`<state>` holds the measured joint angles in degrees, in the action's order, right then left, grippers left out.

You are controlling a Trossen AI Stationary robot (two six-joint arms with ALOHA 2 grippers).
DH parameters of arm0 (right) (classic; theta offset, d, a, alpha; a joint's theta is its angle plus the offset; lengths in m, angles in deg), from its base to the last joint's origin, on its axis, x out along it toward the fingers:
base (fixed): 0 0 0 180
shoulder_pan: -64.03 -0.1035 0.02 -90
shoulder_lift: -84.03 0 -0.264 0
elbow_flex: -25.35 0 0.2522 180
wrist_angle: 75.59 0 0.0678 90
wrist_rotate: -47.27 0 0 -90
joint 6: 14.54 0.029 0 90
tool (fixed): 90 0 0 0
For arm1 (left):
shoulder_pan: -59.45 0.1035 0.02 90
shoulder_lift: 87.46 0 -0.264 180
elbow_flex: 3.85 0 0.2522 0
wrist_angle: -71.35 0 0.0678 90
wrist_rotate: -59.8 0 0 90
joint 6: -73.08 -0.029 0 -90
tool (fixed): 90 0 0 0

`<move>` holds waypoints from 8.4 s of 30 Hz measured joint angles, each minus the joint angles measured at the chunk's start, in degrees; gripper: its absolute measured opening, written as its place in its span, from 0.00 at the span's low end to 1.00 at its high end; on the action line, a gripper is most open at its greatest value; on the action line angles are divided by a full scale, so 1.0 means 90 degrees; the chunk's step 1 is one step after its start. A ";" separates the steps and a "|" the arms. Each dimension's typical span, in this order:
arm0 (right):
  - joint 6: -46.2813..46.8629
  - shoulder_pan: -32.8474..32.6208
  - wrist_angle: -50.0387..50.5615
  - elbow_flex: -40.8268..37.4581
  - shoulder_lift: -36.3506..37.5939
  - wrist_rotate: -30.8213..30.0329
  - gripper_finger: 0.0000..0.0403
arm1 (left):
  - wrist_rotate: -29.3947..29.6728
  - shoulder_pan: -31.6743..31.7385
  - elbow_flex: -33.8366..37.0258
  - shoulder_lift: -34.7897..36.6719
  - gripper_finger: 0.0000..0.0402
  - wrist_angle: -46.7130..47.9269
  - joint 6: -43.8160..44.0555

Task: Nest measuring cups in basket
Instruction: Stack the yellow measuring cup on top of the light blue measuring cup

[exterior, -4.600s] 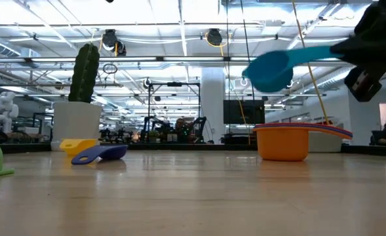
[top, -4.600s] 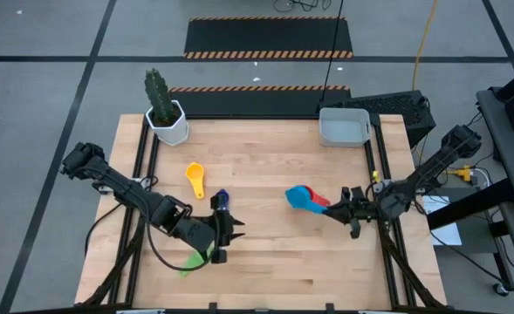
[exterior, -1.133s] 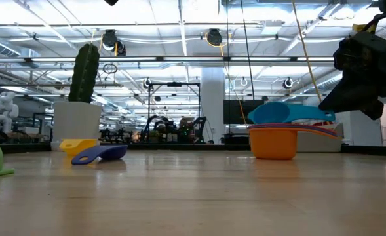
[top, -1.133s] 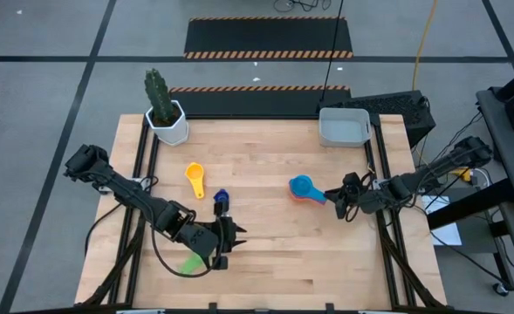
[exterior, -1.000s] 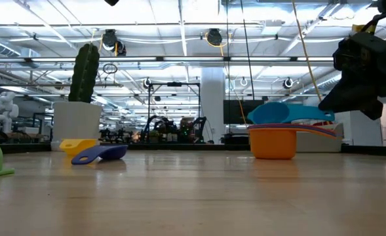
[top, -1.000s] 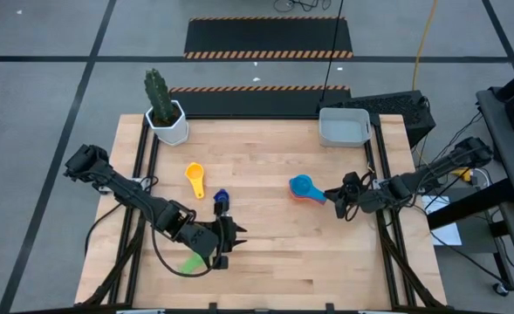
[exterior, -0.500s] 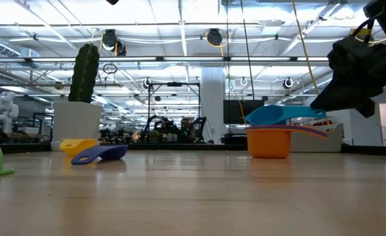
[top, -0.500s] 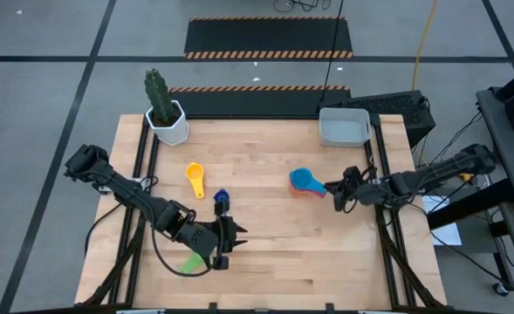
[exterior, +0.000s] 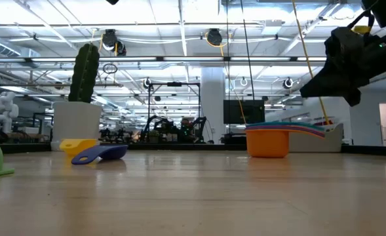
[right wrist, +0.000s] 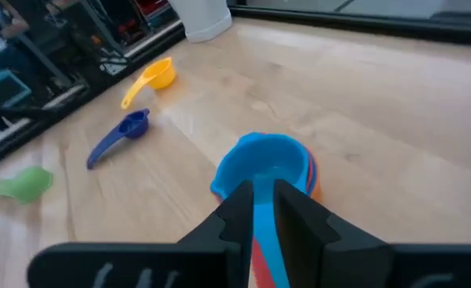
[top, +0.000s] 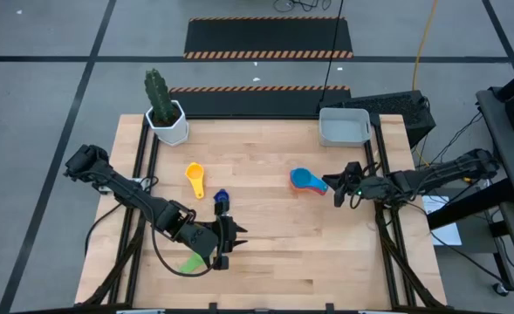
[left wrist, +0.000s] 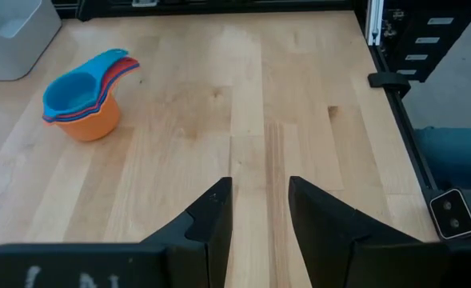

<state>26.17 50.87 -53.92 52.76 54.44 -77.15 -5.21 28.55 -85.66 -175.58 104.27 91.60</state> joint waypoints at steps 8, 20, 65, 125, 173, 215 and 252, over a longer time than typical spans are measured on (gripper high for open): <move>-0.0921 -0.0011 -0.1132 0.0000 -0.0069 0.0588 0.09 | 0.0000 0.0000 0.0000 -0.0001 0.32 0.0002 -0.0162; -0.1051 -0.0626 -0.2268 0.0968 -0.1943 0.0801 0.08 | 0.0002 -0.0071 0.0000 0.0000 0.32 0.0413 0.0056; -0.2000 -0.1478 -0.1340 0.2708 -0.3132 0.1192 0.08 | 0.1190 0.0126 0.2124 -0.0809 0.52 0.5196 -0.0631; -0.2324 -0.1439 -0.2081 0.2703 -0.3872 0.0162 0.08 | 0.1061 0.2470 0.1244 -0.0372 0.01 0.4059 -0.0795; -0.7069 -0.0576 -0.1109 0.5217 -0.6315 -0.1624 0.33 | 0.0017 0.2682 0.0090 -0.0311 0.02 -0.0130 -0.3110; -0.6754 -0.0004 0.0316 0.3001 -0.3167 -0.0857 0.00 | 0.0307 0.2169 0.0092 0.0051 0.48 0.0064 -0.2142; -0.8775 0.0387 -0.1852 -0.0525 -0.0128 -0.0145 0.21 | 0.0000 0.2514 0.0107 0.0032 0.37 -0.0199 -0.2550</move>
<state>-52.80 54.36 -70.58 48.04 53.29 -78.45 -5.21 51.17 -84.70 -175.29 102.48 68.65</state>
